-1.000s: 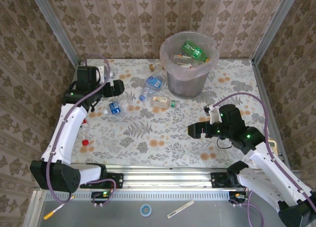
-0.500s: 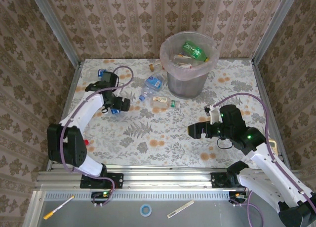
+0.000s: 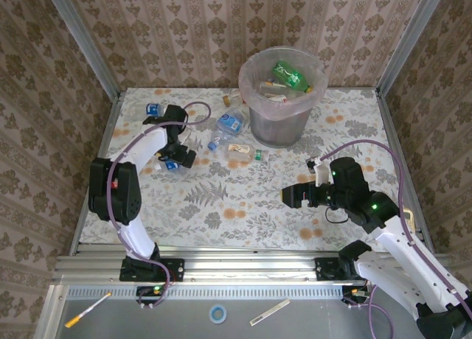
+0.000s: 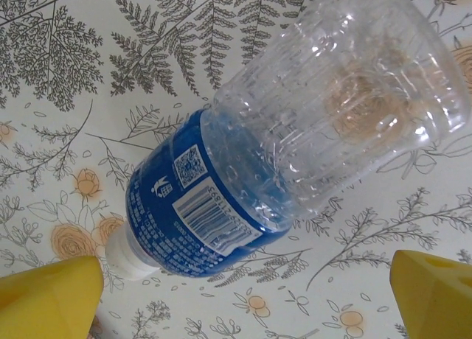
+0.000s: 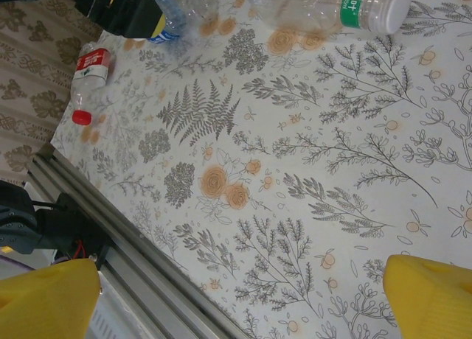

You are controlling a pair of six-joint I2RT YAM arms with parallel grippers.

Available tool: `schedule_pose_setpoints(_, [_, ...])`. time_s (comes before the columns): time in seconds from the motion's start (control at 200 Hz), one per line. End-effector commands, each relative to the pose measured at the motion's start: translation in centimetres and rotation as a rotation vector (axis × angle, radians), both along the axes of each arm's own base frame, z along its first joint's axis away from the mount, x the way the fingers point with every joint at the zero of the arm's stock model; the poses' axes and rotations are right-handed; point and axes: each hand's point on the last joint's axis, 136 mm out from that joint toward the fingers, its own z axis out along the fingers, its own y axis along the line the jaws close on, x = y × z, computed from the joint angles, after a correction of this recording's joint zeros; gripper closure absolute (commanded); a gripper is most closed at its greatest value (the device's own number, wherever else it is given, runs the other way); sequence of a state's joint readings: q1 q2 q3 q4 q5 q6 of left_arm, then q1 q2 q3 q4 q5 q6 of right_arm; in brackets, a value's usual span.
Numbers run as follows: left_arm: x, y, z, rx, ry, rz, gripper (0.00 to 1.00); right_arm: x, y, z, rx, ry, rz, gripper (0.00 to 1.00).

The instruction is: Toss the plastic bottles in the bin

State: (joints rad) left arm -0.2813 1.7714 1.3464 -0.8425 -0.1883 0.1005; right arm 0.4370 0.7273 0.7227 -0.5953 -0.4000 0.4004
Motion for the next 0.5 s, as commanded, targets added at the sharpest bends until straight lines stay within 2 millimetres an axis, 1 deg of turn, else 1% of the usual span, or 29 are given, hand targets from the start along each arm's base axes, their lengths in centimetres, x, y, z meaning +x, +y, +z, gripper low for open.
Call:
schedule_pose_setpoints(0.0, [0.7,0.7,0.3,0.044,0.014,-0.026,0.00,-0.8,0.0,-0.5,-0.004,0.022,0.016,0.00])
schedule_pose_setpoints(0.09, [1.0,0.5,-0.2,0.041,0.034,-0.034,0.01,-0.8,0.0,-0.5,-0.003,0.021,0.017,0.00])
schedule_pose_setpoints(0.28, [1.5,0.1,-1.4,-0.007,0.066,-0.025,0.05,-0.8,0.1,-0.4,0.001,0.020,0.017,0.00])
schedule_pose_setpoints(0.495, [1.2,-0.5,-3.9,-0.102,0.144,0.000,0.15,-0.8,0.0,-0.3,-0.002,0.022,0.019,0.00])
